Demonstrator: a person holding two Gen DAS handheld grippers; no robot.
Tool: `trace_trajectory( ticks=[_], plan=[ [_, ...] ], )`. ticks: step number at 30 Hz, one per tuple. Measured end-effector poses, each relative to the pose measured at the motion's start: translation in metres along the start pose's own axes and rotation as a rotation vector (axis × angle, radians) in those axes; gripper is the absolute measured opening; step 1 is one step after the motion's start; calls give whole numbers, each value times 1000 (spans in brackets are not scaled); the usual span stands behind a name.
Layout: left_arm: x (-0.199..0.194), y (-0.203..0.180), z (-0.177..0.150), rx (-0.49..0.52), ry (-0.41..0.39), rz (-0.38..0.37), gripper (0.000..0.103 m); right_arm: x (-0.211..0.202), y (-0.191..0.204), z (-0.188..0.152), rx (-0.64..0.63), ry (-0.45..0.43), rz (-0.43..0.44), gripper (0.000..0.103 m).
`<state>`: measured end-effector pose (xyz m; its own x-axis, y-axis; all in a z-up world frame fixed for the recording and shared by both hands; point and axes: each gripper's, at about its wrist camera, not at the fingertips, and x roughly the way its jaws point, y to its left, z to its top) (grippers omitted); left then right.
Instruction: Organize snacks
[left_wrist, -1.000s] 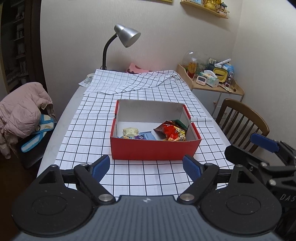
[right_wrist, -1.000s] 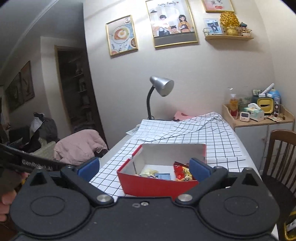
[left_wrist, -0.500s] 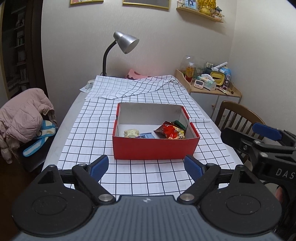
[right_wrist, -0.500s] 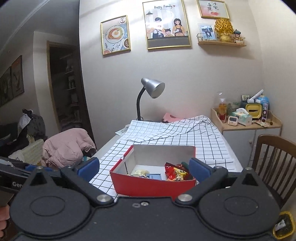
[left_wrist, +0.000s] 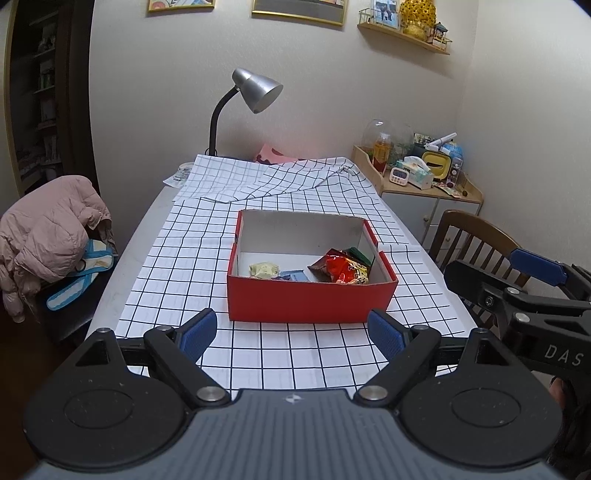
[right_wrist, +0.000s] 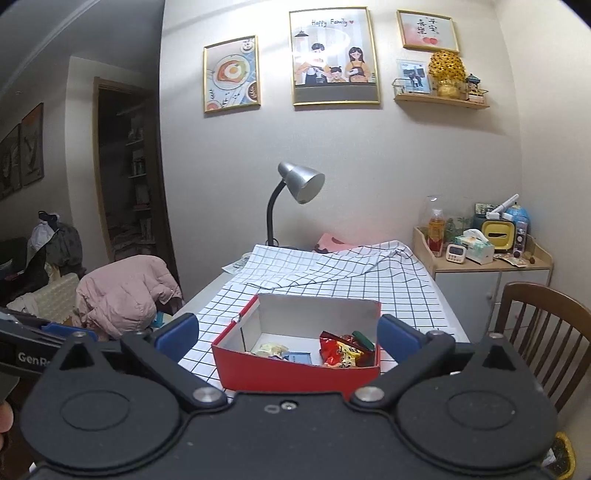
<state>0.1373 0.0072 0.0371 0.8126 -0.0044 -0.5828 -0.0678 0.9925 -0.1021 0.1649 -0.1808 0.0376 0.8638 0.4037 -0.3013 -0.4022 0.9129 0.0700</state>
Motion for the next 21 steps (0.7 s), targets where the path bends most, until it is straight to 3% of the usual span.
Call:
trace_trajectory(
  ticks=[21],
  plan=[
    [-1, 4, -1, -9, 8, 12, 89, 2, 1, -1, -7, 24, -24, 102]
  ],
)
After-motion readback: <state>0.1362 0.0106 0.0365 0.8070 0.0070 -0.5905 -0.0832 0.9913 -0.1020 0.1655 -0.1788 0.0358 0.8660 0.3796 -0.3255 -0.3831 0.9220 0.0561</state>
